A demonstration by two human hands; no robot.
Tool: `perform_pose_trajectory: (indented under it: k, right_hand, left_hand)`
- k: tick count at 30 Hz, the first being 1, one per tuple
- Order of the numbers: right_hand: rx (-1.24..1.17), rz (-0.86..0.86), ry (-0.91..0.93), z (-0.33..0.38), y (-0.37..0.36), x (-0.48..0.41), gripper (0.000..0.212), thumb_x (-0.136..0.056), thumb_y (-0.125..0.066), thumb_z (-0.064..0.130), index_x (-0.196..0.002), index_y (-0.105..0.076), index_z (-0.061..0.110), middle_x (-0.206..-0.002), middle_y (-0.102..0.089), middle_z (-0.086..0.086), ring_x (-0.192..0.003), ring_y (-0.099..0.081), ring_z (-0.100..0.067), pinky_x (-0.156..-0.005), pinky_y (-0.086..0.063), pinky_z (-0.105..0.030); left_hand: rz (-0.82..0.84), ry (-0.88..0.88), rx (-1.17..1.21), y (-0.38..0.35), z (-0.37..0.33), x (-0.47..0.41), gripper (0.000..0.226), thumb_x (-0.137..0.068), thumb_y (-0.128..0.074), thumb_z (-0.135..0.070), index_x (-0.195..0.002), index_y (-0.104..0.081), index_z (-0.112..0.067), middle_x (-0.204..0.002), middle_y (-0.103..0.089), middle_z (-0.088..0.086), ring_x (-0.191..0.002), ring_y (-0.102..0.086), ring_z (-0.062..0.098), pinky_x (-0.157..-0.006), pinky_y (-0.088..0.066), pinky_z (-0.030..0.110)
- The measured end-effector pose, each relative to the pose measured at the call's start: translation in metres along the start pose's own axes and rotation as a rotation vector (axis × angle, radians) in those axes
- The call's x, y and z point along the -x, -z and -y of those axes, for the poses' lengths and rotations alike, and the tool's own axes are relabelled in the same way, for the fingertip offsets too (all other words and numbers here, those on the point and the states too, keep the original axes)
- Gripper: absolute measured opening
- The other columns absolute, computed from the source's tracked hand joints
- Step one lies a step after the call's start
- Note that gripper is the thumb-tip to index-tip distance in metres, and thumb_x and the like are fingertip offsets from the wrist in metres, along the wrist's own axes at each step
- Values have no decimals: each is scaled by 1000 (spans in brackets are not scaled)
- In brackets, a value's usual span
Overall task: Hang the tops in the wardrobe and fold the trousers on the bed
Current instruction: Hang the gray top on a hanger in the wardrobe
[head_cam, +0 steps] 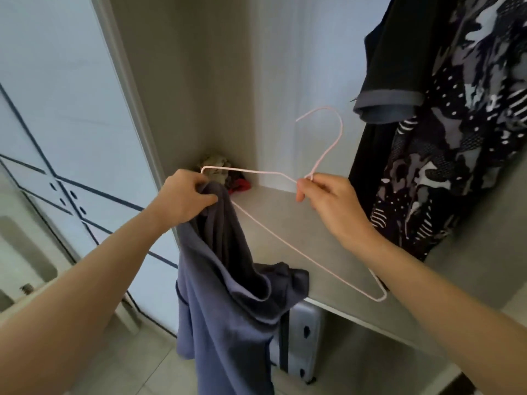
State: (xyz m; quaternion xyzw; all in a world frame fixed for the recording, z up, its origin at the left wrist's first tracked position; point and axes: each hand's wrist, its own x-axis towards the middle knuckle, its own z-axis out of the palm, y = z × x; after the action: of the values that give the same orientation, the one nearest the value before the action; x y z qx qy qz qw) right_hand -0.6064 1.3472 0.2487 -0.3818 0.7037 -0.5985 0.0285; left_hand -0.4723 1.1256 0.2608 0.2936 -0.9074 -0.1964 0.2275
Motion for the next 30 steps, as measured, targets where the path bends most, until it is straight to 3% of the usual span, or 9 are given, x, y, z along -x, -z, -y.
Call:
perform_pose_trajectory:
  k: [3,5,10,14,18,24,27,30]
  right_hand:
    - [-22,4,-56,-9,-7,5,40,-91,-55,18,-52,-46,12,-43,-33,7,-44,-31,-6,-50,-26,-25]
    - [-3,42,-78,-13,-10,8,44,-93,-56,24,-54,-45,5,-42,-32,7,-42,-30,-6,-48,-27,-22]
    - [50,169,-116,-23,-14,11,46,-94,-56,26,-52,-43,11,-39,-31,7,-37,-28,-5,-41,-25,-14]
    - [143,231,-151,-29,-19,10,44,-89,-55,20,-47,-43,13,-37,-32,7,-35,-30,-5,-46,-28,-23]
    - [231,284,-161,-37,-38,11,46,-88,-56,21,-44,-43,16,-36,-34,7,-38,-31,-7,-53,-31,-27]
    - [209,252,-99,-46,-81,16,46,-94,-57,29,-54,-47,8,-49,-34,-3,-47,-30,-13,-54,-29,-28]
    - [215,235,-78,-51,-106,24,54,-96,-57,29,-56,-46,-6,-52,-37,-11,-50,-35,-16,-55,-32,-29]
    - [192,151,-47,-55,-122,27,54,-96,-58,28,-53,-44,-2,-49,-38,-9,-46,-33,-13,-50,-29,-25]
  left_hand:
    - [40,-5,-110,-16,23,11,2,-86,-68,-13,-86,-68,-11,-83,-64,2,-82,-57,23,-73,-39,28]
    - [31,24,-84,-23,36,17,8,-86,-68,-10,-88,-70,-18,-87,-64,-1,-86,-56,19,-78,-38,26]
    - [53,189,73,-29,64,25,9,-85,-69,-7,-89,-73,-14,-84,-69,6,-86,-59,23,-78,-41,28]
    - [59,276,94,-33,84,28,6,-84,-69,-10,-80,-72,-13,-82,-68,7,-87,-61,25,-75,-44,31]
    - [95,298,95,-38,90,27,11,-85,-67,-15,-90,-76,-10,-93,-70,10,-93,-62,27,-82,-49,34]
    - [107,160,-53,-32,71,28,23,-90,-63,-26,-88,-76,-8,-87,-68,11,-81,-56,24,-66,-38,28]
    - [88,122,2,-31,61,30,22,-87,-65,-26,-83,-76,-8,-77,-68,10,-74,-58,22,-60,-44,29]
    - [103,161,207,-31,50,32,14,-85,-67,-19,-83,-76,-8,-79,-70,13,-67,-65,21,-57,-54,23]
